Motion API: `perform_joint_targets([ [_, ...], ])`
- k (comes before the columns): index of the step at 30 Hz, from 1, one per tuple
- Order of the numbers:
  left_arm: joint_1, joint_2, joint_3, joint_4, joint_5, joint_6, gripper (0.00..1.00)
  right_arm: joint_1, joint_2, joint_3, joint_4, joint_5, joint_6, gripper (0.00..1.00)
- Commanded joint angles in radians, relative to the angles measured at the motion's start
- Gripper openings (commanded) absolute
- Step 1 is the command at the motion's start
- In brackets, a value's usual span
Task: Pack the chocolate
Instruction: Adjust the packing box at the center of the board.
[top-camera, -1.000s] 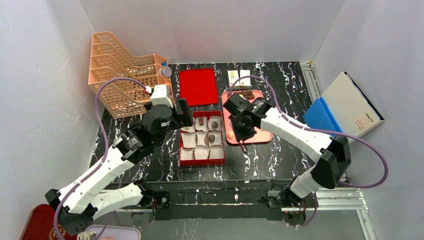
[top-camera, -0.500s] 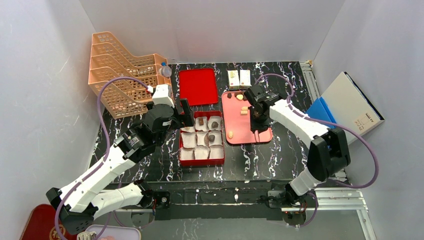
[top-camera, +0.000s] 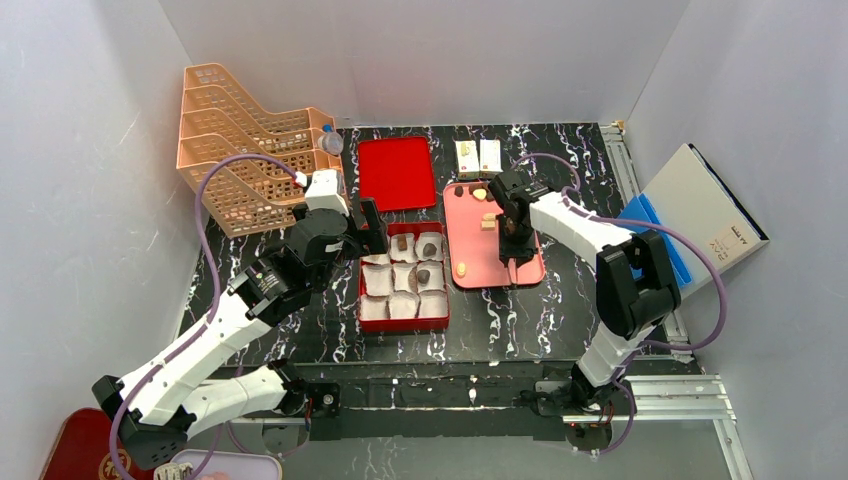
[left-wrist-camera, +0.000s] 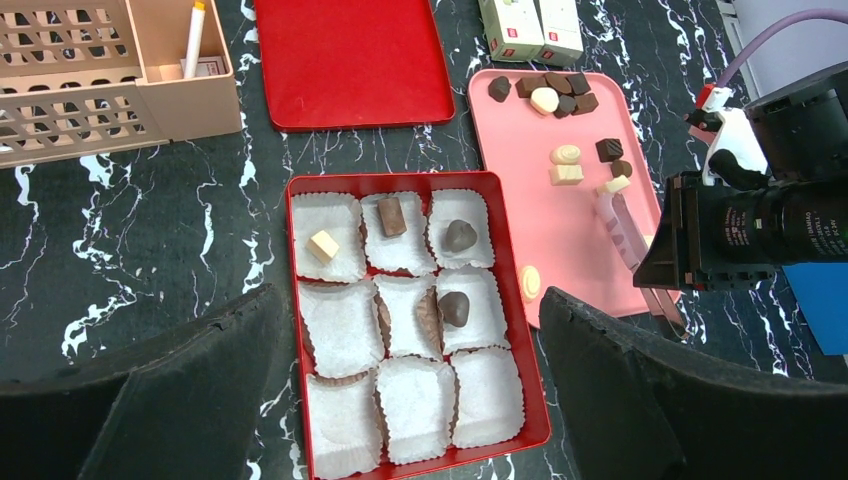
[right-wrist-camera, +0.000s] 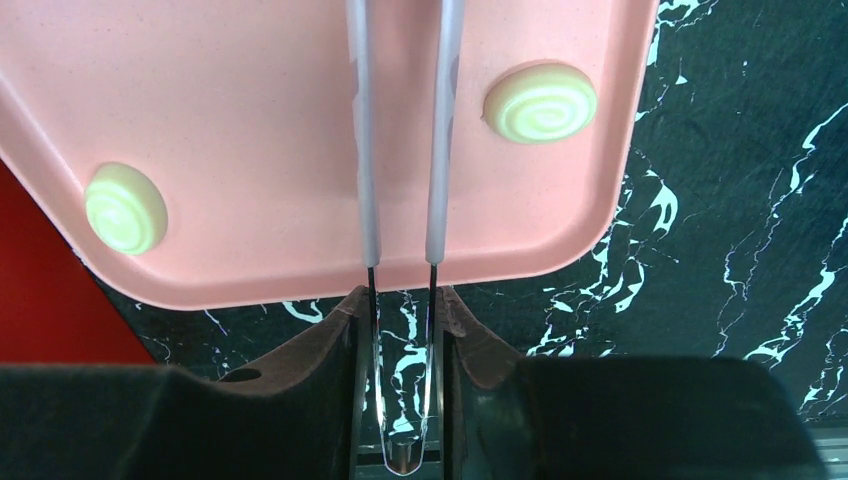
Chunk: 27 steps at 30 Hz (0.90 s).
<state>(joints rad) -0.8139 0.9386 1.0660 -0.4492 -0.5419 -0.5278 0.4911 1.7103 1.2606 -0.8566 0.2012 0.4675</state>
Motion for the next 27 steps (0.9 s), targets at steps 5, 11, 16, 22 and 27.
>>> perform_joint_targets([
  [5,0.0,-0.013,-0.019,0.006,-0.02,0.009,0.98,-0.012,0.023,0.047,-0.004,0.0,0.005,0.36],
  [11,0.001,-0.009,-0.022,0.01,-0.015,0.007,0.98,-0.021,0.067,0.077,-0.011,0.005,0.024,0.37],
  [16,0.0,-0.009,-0.026,0.013,-0.015,0.009,0.98,-0.029,0.131,0.114,-0.027,0.012,0.045,0.37],
  [22,0.0,-0.019,-0.032,0.008,-0.019,0.017,0.98,-0.047,0.162,0.15,-0.042,0.028,0.062,0.37],
  [27,0.001,-0.034,-0.043,0.003,-0.031,0.026,0.98,-0.084,0.155,0.141,-0.047,0.04,0.062,0.38],
])
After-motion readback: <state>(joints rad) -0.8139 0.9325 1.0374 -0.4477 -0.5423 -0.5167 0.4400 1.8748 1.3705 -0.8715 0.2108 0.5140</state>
